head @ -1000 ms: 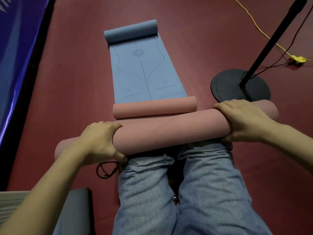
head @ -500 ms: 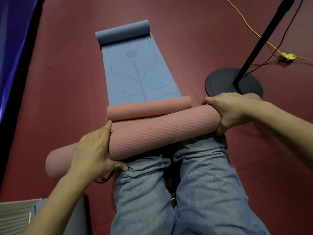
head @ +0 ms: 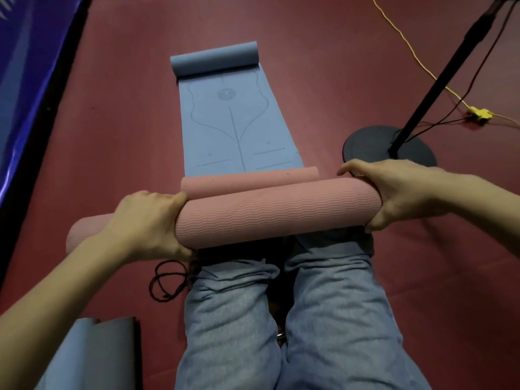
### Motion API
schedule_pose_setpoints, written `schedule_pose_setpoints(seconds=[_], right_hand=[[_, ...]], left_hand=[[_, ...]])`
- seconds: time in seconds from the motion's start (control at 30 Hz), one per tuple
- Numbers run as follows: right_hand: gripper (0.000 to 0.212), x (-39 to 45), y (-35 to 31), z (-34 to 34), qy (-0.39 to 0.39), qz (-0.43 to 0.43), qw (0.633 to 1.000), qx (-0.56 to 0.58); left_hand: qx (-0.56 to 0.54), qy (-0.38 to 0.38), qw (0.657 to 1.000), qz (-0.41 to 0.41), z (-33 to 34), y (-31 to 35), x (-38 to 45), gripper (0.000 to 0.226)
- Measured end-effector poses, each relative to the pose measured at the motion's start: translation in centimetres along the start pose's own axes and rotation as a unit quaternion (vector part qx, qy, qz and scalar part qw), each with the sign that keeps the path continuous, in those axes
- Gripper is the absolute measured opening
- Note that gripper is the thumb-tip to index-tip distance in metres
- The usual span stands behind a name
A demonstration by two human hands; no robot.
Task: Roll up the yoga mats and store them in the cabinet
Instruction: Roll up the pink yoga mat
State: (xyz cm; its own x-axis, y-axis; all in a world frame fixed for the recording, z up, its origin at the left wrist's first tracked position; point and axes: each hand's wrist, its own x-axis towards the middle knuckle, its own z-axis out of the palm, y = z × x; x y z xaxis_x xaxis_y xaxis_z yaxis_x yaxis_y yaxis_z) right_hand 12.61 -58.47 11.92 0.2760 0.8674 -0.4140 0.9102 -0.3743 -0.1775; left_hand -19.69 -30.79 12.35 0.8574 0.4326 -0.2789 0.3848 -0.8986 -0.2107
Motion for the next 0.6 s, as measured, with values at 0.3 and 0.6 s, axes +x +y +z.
schedule_pose_setpoints(seconds=[0.3, 0.6], right_hand=[[0.100, -5.9, -2.7, 4.8, -0.079, 0.018, 0.996, -0.022], [0.094, -7.8, -2.7, 5.4, -0.130, 0.014, 0.991, 0.031]], left_hand=[[-0.118, -0.013, 0.993, 0.028, 3.0, 2.6, -6.0, 0.085], [-0.093, -0.178, 0.978, 0.053, 0.7, 3.5, -5.9, 0.086]])
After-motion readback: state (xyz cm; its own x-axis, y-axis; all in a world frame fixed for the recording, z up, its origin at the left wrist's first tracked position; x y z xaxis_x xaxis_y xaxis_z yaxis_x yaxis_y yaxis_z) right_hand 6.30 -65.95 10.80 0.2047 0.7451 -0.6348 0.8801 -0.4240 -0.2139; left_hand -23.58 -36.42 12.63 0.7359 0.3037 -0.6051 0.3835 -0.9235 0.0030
